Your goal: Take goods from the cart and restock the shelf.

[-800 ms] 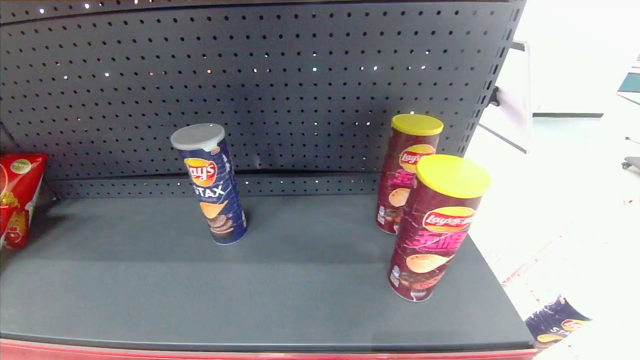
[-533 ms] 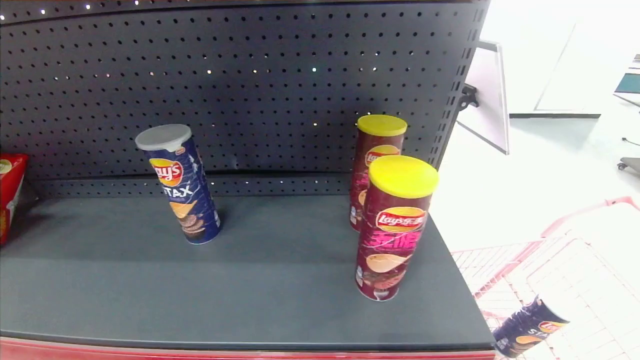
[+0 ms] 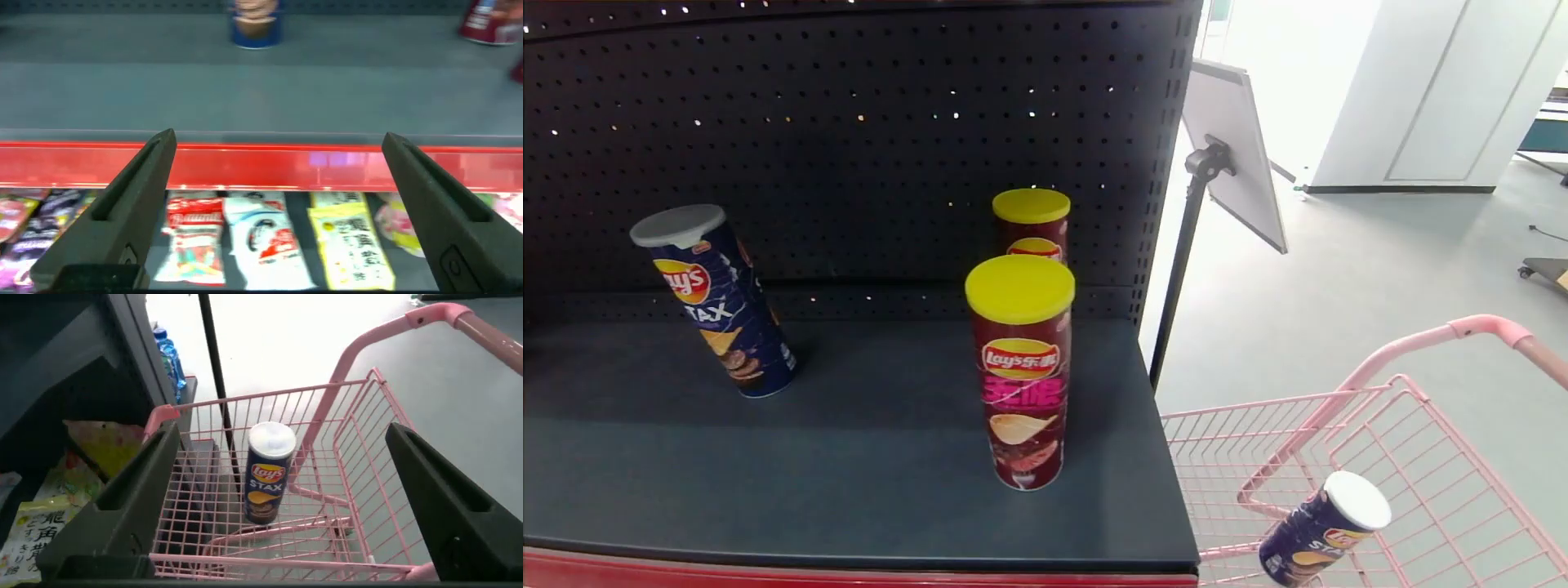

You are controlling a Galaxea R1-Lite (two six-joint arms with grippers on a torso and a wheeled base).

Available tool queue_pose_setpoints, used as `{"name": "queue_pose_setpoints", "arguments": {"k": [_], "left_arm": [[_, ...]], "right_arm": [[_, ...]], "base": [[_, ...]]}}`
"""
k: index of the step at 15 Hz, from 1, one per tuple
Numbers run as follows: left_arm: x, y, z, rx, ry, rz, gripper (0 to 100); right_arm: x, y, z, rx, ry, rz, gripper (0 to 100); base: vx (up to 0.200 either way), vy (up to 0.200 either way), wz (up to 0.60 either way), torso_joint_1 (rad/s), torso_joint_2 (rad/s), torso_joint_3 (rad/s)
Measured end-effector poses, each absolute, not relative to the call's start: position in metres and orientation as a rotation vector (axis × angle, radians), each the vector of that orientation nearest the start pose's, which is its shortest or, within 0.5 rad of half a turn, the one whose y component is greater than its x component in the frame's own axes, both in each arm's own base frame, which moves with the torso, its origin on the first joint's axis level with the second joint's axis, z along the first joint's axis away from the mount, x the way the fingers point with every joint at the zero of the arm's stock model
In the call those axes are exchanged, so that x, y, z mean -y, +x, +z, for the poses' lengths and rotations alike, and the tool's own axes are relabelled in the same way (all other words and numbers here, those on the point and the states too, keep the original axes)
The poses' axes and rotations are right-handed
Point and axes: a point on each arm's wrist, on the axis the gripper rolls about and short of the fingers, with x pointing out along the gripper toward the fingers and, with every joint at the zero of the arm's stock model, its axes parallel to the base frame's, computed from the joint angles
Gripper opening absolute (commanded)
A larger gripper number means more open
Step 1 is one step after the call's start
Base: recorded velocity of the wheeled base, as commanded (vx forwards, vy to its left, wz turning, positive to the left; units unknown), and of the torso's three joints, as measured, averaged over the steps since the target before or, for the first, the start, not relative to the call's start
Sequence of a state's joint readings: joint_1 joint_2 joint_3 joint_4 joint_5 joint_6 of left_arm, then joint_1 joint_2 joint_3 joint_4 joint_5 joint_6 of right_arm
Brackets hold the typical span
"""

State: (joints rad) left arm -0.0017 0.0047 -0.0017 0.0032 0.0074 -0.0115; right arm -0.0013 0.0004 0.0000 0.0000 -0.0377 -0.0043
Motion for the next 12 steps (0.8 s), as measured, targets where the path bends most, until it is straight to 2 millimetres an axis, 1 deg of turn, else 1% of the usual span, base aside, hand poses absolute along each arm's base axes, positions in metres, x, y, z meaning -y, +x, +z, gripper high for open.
{"name": "queue_pose_setpoints", "arguments": {"k": [12], "left_arm": [[-0.0002,-0.0226,0.0757,-0.006,-0.012,0.006,100]], "right_arm": [[0.0008,-0.0228,0.0755,-0.001,-0.004,-0.039,100]], "base": [[0.000,-0.200,0.00,0.001,0.00,0.001]]}}
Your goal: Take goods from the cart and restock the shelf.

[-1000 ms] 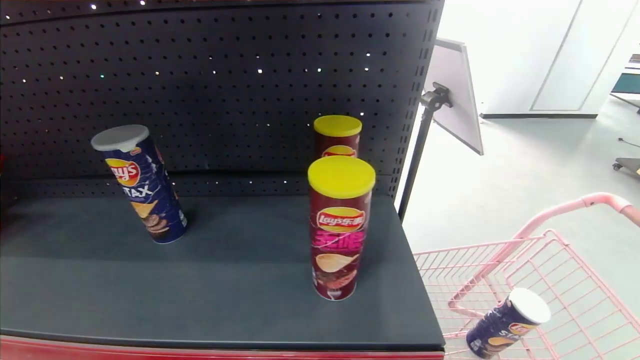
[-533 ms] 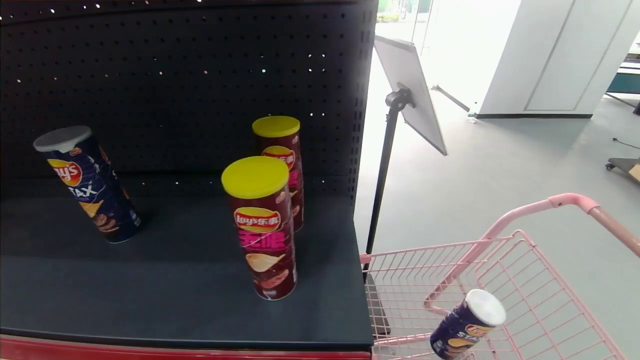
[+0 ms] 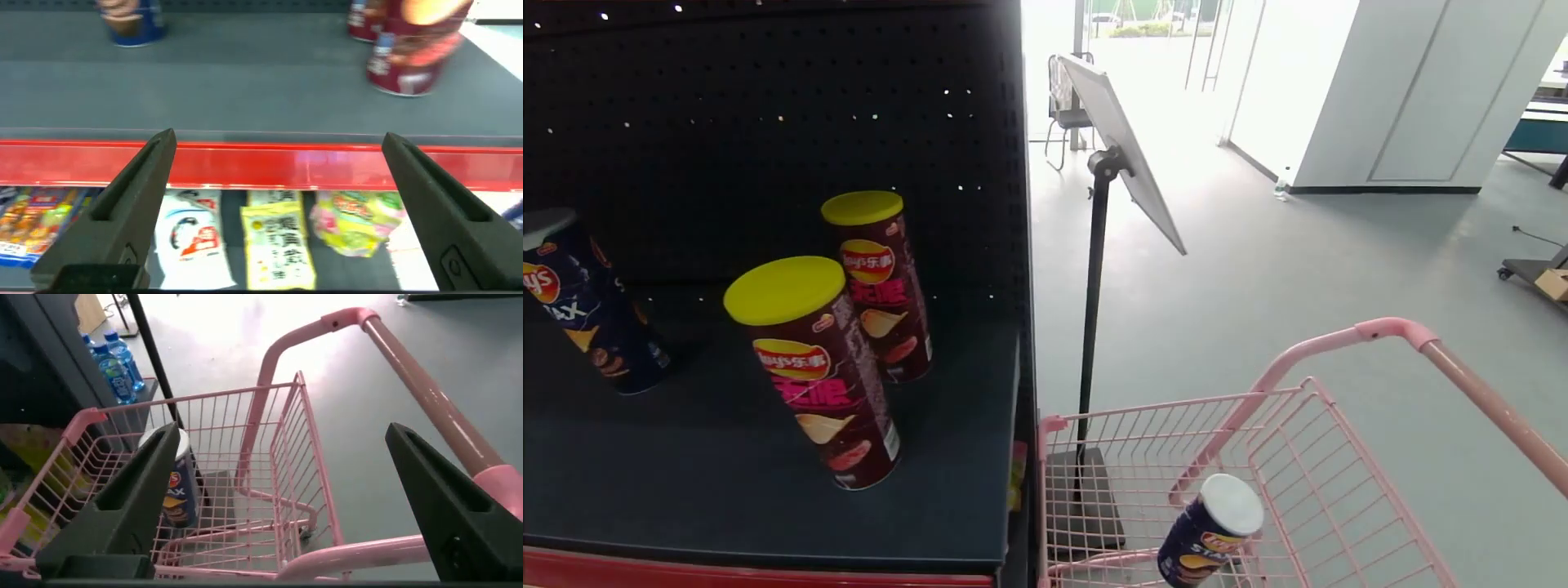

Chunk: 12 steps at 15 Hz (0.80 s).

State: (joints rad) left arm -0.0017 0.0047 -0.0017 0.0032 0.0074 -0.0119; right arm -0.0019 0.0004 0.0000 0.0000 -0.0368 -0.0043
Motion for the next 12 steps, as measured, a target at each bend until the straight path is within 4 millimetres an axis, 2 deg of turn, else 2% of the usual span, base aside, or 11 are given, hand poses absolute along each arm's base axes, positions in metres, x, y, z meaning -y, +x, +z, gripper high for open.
{"name": "queue_pose_setpoints", "arguments": {"k": [2,8,12], "left_arm": [[-0.0002,-0.0226,0.0757,-0.006,-0.011,0.006,100],[-0.0003,-0.0225,0.0756,-0.007,-0.011,0.004,100],[-0.0002,-0.0226,0.0757,-0.007,-0.011,0.006,100]], "right_arm": [[0.0008,-0.0228,0.0755,0.000,-0.004,-0.038,100],[0.0008,-0.0228,0.0755,-0.001,-0.004,-0.041,100],[0.0008,-0.0228,0.0754,-0.001,0.000,-0.039,100]], "base": [[0.000,-0.200,0.00,0.010,0.00,0.002],[0.000,0.000,0.00,0.000,0.00,0.000],[0.000,0.000,0.00,-0.132,0.30,0.171]]}}
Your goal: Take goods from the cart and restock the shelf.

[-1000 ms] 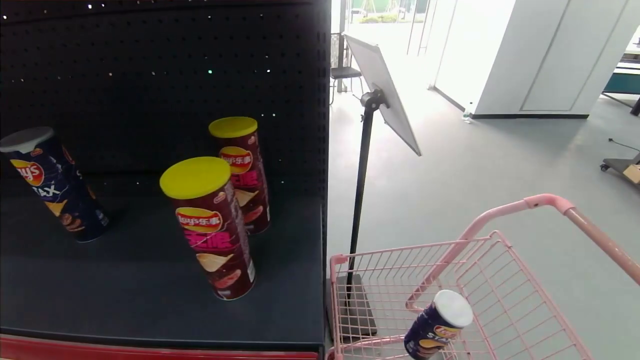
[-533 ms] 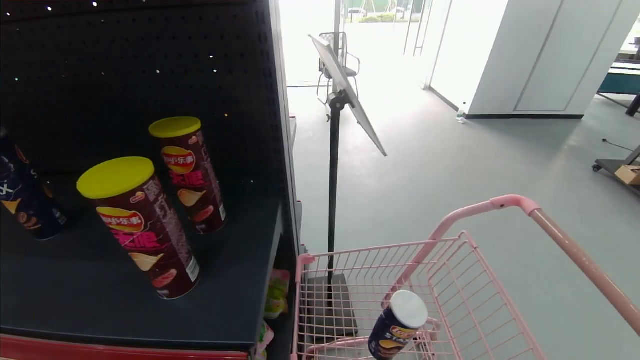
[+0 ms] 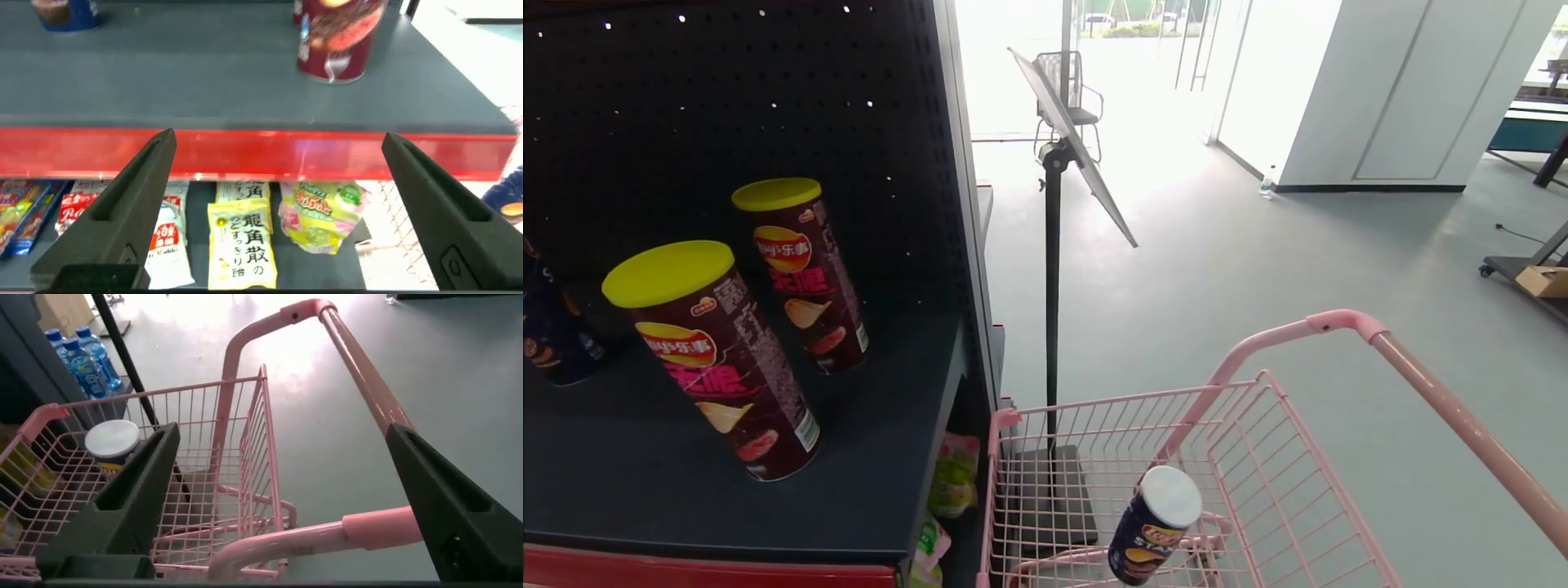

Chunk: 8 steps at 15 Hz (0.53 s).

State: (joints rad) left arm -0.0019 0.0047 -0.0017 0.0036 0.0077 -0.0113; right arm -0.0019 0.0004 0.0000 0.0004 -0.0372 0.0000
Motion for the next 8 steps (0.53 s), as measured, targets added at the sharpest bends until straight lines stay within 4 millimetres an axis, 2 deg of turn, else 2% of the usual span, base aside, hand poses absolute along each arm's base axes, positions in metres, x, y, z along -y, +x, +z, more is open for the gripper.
{"name": "queue_pose_setpoints", "arguments": {"k": [5,8], "left_arm": [[-0.0002,-0.0226,0.0757,-0.006,-0.011,0.006,100],[-0.0002,-0.0226,0.0757,-0.007,-0.010,0.006,100]], "right_arm": [[0.0008,-0.0228,0.0755,0.000,0.000,-0.039,100],[0.0008,-0.0228,0.0755,0.000,0.000,-0.040,100]], "base": [[0.000,0.000,0.00,-0.165,0.40,0.221],[0.000,0.000,0.00,-0.217,0.54,0.317]]}}
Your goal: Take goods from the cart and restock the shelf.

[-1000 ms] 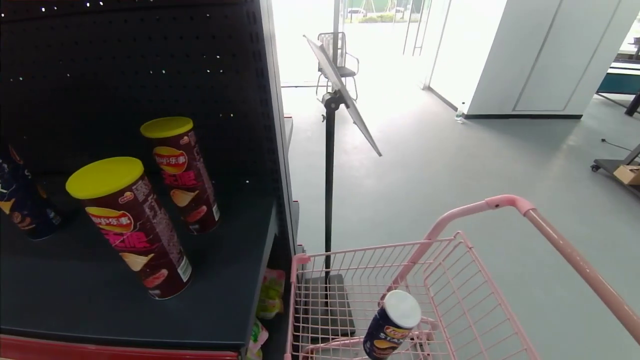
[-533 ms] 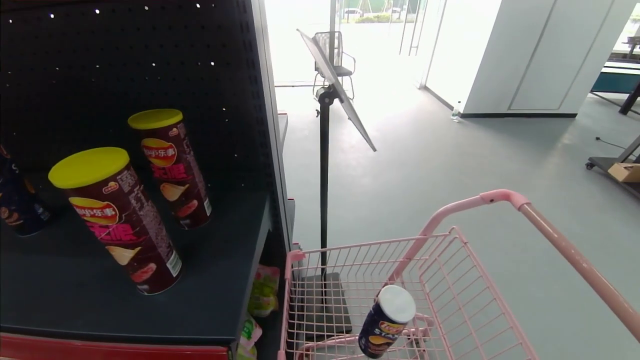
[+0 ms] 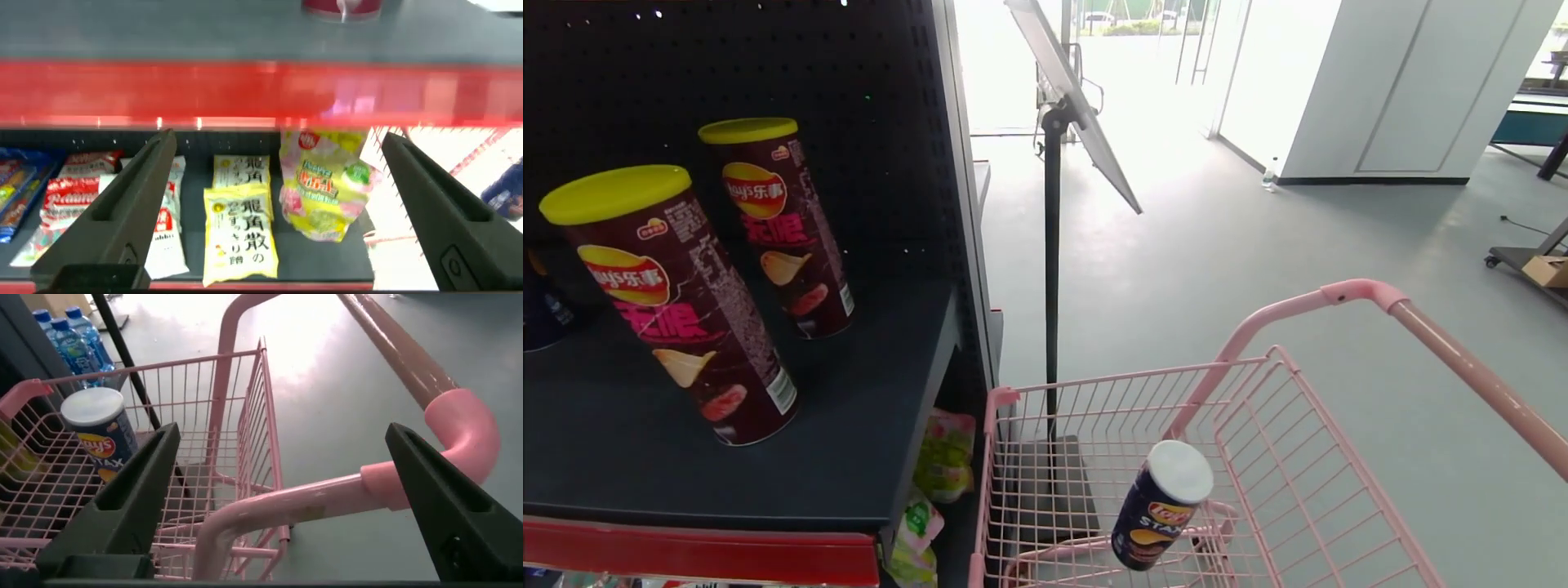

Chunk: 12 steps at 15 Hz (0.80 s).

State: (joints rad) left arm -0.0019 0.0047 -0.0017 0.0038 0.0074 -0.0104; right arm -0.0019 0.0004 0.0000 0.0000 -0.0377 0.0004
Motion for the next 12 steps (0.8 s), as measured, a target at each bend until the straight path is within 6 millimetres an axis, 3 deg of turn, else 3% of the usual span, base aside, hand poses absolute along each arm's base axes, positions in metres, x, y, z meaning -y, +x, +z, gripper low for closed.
{"name": "queue_pose_setpoints", "arguments": {"k": [4,12], "left_arm": [[-0.0002,-0.0226,0.0757,-0.007,-0.011,0.006,100],[-0.0002,-0.0226,0.0757,-0.006,-0.010,0.006,100]], "right_arm": [[0.0008,-0.0228,0.0757,0.001,-0.002,-0.039,100],[0.0007,-0.0228,0.0758,0.003,-0.006,-0.036,100]], "base": [[0.000,0.000,0.00,-0.138,0.36,0.215],[0.000,0.000,0.00,-0.008,0.02,0.012]]}}
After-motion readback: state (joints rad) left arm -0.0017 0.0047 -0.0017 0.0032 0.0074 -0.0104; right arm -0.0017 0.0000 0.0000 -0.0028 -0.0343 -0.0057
